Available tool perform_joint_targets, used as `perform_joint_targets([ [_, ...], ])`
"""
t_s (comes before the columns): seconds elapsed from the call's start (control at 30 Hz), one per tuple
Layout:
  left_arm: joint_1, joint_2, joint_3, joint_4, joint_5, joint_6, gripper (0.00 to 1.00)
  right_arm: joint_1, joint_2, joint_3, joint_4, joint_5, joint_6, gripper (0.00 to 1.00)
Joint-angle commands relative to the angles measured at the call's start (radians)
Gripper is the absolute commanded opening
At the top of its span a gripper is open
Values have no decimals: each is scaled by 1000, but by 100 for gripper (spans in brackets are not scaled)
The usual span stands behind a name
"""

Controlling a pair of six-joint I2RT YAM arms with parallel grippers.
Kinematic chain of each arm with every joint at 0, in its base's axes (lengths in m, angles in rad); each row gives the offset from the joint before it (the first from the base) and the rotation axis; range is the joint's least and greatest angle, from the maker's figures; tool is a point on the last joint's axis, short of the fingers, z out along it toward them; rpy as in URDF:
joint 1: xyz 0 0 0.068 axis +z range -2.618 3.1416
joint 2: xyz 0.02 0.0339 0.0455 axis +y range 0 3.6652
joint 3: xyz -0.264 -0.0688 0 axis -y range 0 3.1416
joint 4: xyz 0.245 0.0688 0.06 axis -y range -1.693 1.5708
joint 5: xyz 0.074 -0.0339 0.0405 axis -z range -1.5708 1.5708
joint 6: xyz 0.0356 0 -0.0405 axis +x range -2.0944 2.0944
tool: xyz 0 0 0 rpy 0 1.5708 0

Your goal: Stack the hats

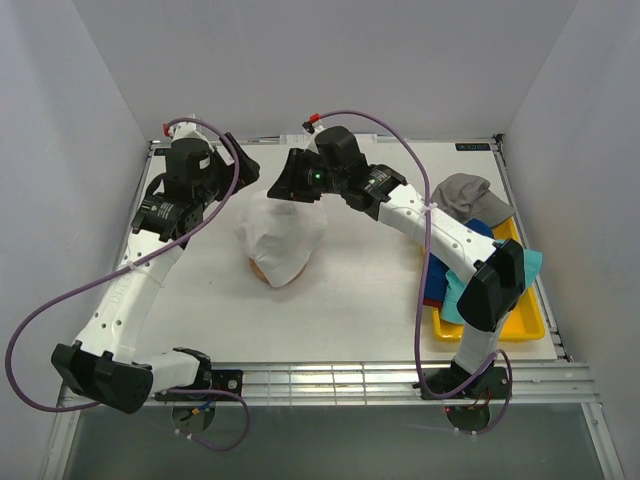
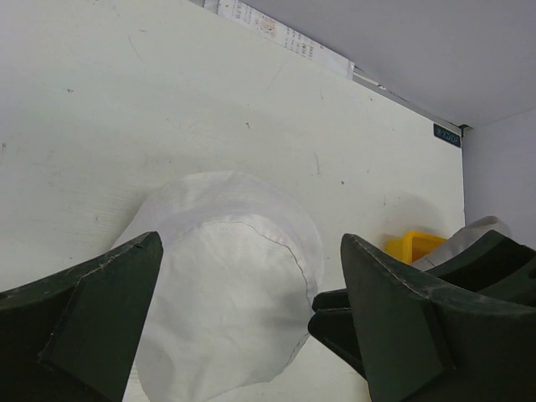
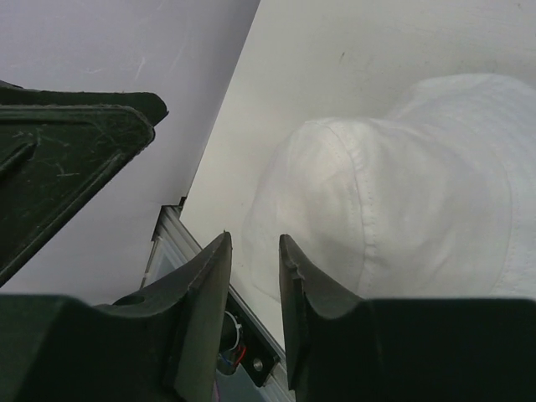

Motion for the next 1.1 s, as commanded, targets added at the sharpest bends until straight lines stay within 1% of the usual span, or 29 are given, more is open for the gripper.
perform_joint_targets([
  [0.0,2,-14,-15,12,-12,3,98,-6,10,28,13,0,-25,37],
  [0.17,2,-3,-12,1,-3,21,96,-28,-6,1,-24,39,-46,44],
  [0.3,2,3,-18,-3,2,29,96,-49,-22,-33,-54,82,-94,47],
  [0.5,2,17,-38,-8,35,30,95,-63,-10,-58,-62,51,-146,52],
  [0.83,2,41,-69,-28,68,42,93,-63,5,-96,-42,43,-172,52],
  [0.93,2,52,-69,-34,72,47,93,-63,11,-107,-35,40,-169,45],
  [0.97,2,53,-68,-36,77,52,93,-64,16,-113,-32,39,-168,37],
  [1.03,2,61,-66,-40,78,55,93,-65,22,-119,-27,37,-163,30],
  [1.07,2,63,-65,-42,78,56,93,-66,25,-123,-27,37,-162,24],
])
